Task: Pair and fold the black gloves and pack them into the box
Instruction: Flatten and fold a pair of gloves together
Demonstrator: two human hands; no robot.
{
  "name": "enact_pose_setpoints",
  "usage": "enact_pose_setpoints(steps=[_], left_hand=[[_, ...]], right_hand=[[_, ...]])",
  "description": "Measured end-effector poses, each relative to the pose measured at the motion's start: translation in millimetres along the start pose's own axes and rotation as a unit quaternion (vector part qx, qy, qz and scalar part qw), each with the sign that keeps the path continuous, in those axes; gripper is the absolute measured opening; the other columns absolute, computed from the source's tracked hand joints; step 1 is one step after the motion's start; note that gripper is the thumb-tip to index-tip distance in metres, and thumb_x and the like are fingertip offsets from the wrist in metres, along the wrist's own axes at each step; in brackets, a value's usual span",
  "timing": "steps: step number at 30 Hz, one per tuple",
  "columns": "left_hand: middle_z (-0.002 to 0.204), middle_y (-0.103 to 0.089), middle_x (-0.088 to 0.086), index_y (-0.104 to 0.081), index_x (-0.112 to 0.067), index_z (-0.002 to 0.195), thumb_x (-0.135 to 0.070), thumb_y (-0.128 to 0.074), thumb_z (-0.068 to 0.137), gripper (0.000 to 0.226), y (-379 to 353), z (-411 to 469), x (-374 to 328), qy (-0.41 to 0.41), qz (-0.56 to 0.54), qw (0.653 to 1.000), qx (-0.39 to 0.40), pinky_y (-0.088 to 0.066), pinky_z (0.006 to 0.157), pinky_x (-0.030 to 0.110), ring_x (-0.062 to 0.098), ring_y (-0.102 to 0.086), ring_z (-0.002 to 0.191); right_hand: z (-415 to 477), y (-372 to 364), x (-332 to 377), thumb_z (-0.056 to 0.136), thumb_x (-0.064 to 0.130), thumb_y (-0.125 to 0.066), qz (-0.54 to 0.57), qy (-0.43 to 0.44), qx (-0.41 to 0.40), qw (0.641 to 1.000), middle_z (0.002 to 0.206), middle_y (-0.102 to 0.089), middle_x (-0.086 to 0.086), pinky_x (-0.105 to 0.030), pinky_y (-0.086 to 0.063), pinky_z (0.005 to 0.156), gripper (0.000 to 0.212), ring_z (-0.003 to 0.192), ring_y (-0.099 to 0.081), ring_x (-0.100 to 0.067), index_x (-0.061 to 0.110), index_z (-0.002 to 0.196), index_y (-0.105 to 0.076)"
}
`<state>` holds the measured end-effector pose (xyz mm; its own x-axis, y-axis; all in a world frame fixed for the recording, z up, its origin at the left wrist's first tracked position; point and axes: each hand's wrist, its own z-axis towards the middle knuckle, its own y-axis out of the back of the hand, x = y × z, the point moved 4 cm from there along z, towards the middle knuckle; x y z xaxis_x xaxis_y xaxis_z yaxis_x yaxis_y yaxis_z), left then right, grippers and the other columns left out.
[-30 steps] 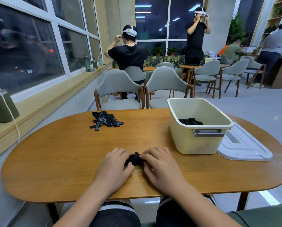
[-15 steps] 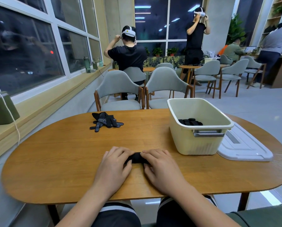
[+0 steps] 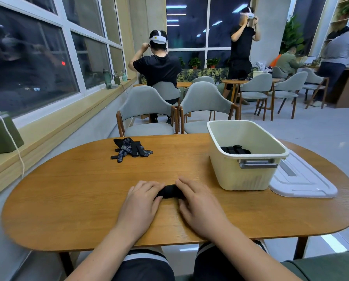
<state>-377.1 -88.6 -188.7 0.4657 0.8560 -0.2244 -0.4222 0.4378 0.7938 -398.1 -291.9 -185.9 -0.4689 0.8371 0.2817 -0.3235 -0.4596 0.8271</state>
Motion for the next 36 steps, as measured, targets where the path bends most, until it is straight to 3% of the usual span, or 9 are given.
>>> enact_pose_setpoints(steps=[3,6,12,18,28,36], left_hand=[[0.131,-0.071,-0.016,-0.069,-0.028,0.142,-0.027,-0.071,0.101,0.041,-2.1,1.2,1.0,-0.001,0.004,1.0,0.007,-0.043,0.093,0.028,0.008,-0.058,0.119],[0.136,-0.071,-0.014,-0.064,-0.028,0.147,-0.026,-0.068,0.103,0.044,-5.7,5.2,5.8,0.001,0.003,1.0,0.024,-0.046,0.094,0.029,0.009,-0.058,0.12],[0.151,-0.06,-0.017,-0.045,-0.039,0.161,-0.027,-0.053,0.111,0.051,-11.2,14.0,9.2,-0.012,0.0,0.998,0.064,-0.044,0.102,0.034,0.012,-0.053,0.126],[0.15,-0.06,-0.02,-0.044,-0.041,0.161,-0.049,-0.057,0.106,0.057,-9.2,20.9,10.5,-0.024,0.011,0.995,0.095,-0.043,0.104,0.033,0.009,-0.051,0.126],[0.136,-0.07,-0.02,-0.058,-0.041,0.151,-0.058,-0.053,0.104,0.05,-13.3,39.2,23.3,-0.021,-0.026,0.99,0.135,-0.05,0.104,0.038,0.008,-0.056,0.116],[0.131,-0.07,-0.022,-0.059,-0.043,0.149,-0.057,-0.059,0.103,0.048,-6.2,42.0,20.2,-0.01,-0.046,0.988,0.146,-0.05,0.105,0.035,0.002,-0.054,0.118]], right_hand=[[1.0,7.9,-1.6,0.096,0.024,-0.065,-0.012,-0.019,-0.043,0.999,0.142,-0.06,0.005,-0.032,-0.049,0.106,0.049,0.125,-0.058,-0.017,0.021,0.144,-0.059],[2.8,9.3,-1.9,0.096,0.026,-0.068,-0.028,-0.02,-0.042,0.999,0.134,-0.064,0.006,-0.032,-0.053,0.098,0.041,0.117,-0.061,-0.016,0.022,0.137,-0.064],[20.9,8.8,-6.0,0.098,0.042,-0.071,-0.068,-0.008,-0.008,0.998,0.111,-0.071,0.007,-0.035,-0.049,0.086,0.028,0.101,-0.065,-0.022,0.026,0.12,-0.07],[33.7,10.1,-9.5,0.103,0.039,-0.067,-0.056,0.01,0.033,0.998,0.103,-0.067,0.005,-0.039,-0.053,0.073,0.03,0.09,-0.064,-0.024,0.032,0.132,-0.07],[48.8,14.5,-21.5,0.101,0.036,-0.072,0.045,-0.004,0.088,0.995,0.109,-0.065,0.002,-0.042,-0.055,0.089,0.031,0.099,-0.066,-0.023,0.031,0.132,-0.073],[51.0,12.2,-21.7,0.099,0.037,-0.075,0.074,-0.012,0.09,0.993,0.106,-0.062,0.006,-0.043,-0.056,0.088,0.028,0.096,-0.062,-0.018,0.031,0.126,-0.074]])
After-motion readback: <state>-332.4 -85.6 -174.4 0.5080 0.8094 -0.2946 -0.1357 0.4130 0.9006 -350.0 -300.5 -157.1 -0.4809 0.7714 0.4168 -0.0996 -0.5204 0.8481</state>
